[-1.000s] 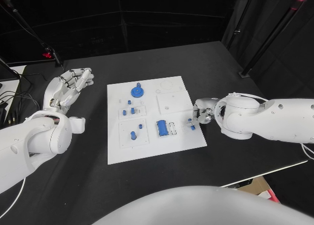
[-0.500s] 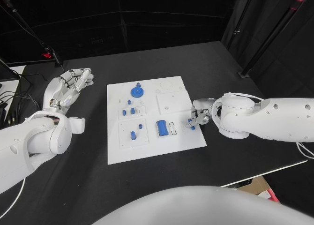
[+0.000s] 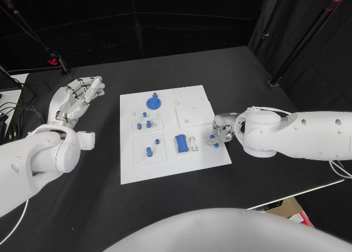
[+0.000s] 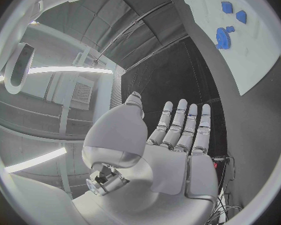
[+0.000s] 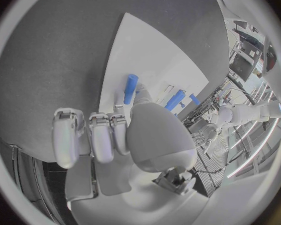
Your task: Assemble the parts on the task board
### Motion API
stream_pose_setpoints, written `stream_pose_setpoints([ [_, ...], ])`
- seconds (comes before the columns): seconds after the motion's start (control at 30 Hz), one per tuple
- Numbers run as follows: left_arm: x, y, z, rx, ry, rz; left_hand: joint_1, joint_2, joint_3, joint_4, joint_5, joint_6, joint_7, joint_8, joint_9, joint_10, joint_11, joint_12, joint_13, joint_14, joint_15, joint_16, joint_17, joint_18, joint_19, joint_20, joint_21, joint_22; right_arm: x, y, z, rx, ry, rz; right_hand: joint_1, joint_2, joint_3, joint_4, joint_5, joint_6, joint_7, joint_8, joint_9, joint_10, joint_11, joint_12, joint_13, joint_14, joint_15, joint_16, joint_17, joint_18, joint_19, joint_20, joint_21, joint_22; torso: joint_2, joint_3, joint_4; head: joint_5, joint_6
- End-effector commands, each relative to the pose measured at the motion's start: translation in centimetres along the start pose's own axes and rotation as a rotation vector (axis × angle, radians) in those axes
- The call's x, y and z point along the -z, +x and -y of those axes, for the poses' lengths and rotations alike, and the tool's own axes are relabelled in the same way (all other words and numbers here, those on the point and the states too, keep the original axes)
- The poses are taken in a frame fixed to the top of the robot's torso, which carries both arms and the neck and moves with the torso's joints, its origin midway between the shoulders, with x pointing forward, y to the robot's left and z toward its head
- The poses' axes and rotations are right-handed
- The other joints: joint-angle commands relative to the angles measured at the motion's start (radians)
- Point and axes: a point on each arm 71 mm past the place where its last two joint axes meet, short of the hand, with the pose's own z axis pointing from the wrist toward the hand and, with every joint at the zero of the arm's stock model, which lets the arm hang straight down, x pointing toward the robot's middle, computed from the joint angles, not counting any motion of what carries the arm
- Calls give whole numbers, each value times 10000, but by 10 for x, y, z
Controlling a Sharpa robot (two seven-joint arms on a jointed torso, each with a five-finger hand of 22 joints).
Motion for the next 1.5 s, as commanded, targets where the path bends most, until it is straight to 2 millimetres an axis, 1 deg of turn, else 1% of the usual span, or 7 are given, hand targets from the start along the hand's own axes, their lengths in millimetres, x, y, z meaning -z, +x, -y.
stream_pose_setpoints([
  [0.03, 0, 1, 4, 87, 416, -79, 6, 97, -46, 3, 57, -75, 1353, 36, -14, -21, 4, 55, -9, 2, -22, 30, -15, -100, -59, -2, 44, -8, -1, 13, 3, 358, 366, -713, 369, 90, 224, -124, -181, -6, -48, 0, -5722, 1043, -69, -72, 2601, 1059, 7, 25, 2633, -169, 802, 7, 54, 2449, 6, -5, -4, 18, 0],
  [0.23, 0, 1, 4, 95, 413, -89, 5, 109, -48, 6, 59, -77, 1354, 39, -15, -22, 4, 59, -9, 8, -23, 38, -20, -100, -62, -2, 44, -11, -2, 15, 2, 407, 299, -782, 940, 61, 897, -433, -1250, 17, -79, -106, -5908, 1043, -103, -72, 2601, 1059, -27, 25, 2633, -175, 811, -34, 73, 2458, 2, -4, -4, 17, 0],
  [0.33, -1, 1, 4, 94, 412, -89, 5, 109, -48, 6, 59, -77, 1354, 39, -15, -22, 4, 59, -9, 8, -23, 38, -20, -100, -62, -2, 44, -11, -2, 16, 1, 399, 258, -803, 845, -358, 2011, -276, -1635, 103, -74, -304, -6138, 1043, -103, -72, 2601, 1059, -39, 25, 2633, -180, 817, -25, 85, 2463, -1, -2, 5, 10, 0],
  [0.5, 0, 1, 4, 86, 406, -78, 5, 109, -48, 6, 59, -77, 1354, 39, -15, -22, 4, 59, -9, 8, -23, 38, -20, -100, -62, -2, 44, -11, -2, 15, 0, 157, 86, -728, 882, -540, 3201, -297, -1594, 75, -83, -828, -6510, 1043, -108, -72, 2601, 1059, -22, 25, 2633, -194, 847, -44, 139, 2484, -3, -3, -10, 27, 0],
  [0.8, 0, 0, 4, 86, 399, -75, 5, 109, -48, 6, 59, -77, 1354, 39, -15, -22, 4, 59, -9, 8, -23, 38, -20, -100, -62, -2, 44, -11, 1, 13, -3, -1438, -497, -428, 675, -1047, 5438, -873, -1330, 1675, -138, -2426, -7230, 1043, -162, -72, 2601, 1059, -48, 25, 2633, -209, 876, -90, 196, 2506, -2, 3, -9, 50, 0],
  [1.13, 0, -1, 3, 73, 380, -56, 6, 129, -54, 7, 64, -80, 1353, 44, -16, -25, 4, 67, -10, 18, -24, 52, -31, -100, -66, -2, 45, -13, 9, 9, -1, -3679, -1073, -175, 326, -1369, 5967, -1318, -771, 2597, -172, -3034, -7333, 1043, -174, -72, 2601, 1059, -63, 25, 2633, -217, 888, -79, 219, 2514, -3, 2, 0, 85, 0],
  [1.5, 0, 0, 2, 69, 358, -53, 6, 129, -54, 7, 64, -80, 1353, 44, -16, -25, 4, 67, -10, 18, -24, 52, -31, -100, -66, -2, 45, -13, 18, 10, -1, -5431, -1404, -592, 143, -1402, 5905, -1460, -319, 2753, -138, -3385, -7399, 1043, -153, -72, 2601, 1059, -56, 25, 2633, -195, 847, -76, 142, 2485, 4, -2, -4, 137, 0],
])
